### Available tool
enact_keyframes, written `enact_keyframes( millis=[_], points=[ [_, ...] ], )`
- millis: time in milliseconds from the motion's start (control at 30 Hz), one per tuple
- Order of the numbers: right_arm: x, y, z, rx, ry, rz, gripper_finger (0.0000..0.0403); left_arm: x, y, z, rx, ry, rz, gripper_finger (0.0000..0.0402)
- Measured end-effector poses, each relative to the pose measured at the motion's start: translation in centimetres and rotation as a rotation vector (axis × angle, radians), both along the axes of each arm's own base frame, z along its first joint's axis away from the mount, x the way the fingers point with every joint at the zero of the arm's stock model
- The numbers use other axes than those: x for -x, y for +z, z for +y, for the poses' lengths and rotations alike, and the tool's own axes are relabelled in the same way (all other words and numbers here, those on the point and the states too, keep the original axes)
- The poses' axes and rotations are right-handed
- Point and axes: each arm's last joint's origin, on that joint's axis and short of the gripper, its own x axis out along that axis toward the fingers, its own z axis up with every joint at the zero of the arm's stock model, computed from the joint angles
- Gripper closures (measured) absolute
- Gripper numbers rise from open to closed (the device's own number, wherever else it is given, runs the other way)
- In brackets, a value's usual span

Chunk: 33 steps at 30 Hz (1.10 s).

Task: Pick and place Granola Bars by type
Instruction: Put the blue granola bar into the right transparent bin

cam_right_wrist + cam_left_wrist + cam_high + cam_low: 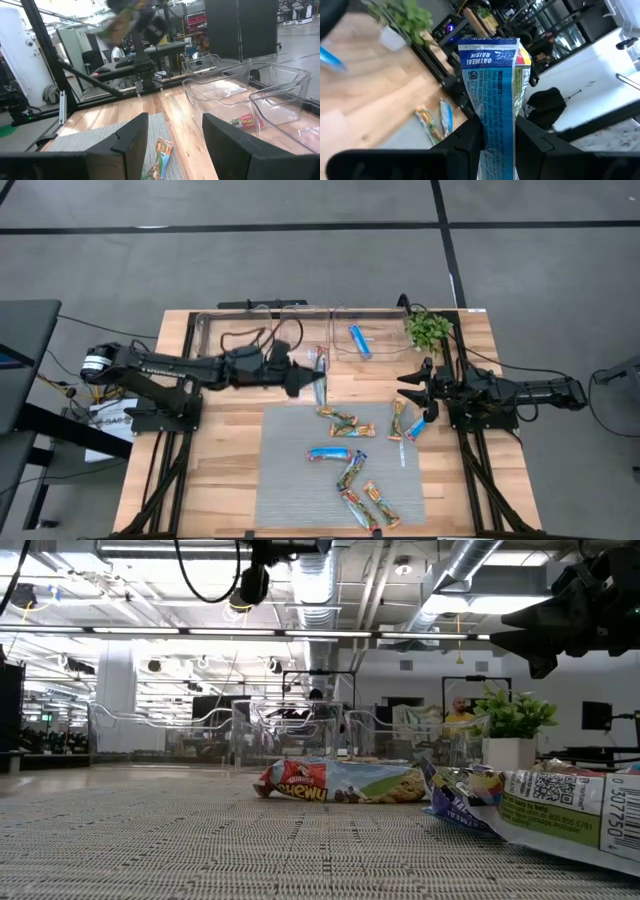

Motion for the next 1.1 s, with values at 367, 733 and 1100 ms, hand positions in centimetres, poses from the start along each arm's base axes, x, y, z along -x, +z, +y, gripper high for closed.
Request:
enact_keyframes(
  millis=[367, 733, 1100],
  points=[
    [0.0, 0.0, 0.0, 0.000, 0.000, 0.000, 0.0220, -0.1, -1.5, 9.2, -0.060, 0.056, 0.006, 0.0317],
    [0.0, 0.0, 0.0, 0.000, 0.000, 0.000, 0.0220, -4.6, -4.5, 16.9, -0.003, -0.017, -0.064, 0.0317],
    [0.0, 0.0, 0.0, 0.000, 0.000, 0.000, 0.0222, -11.3, -2.4, 20.9, -0.257, -0.160, 0.157, 0.0317]
  ],
)
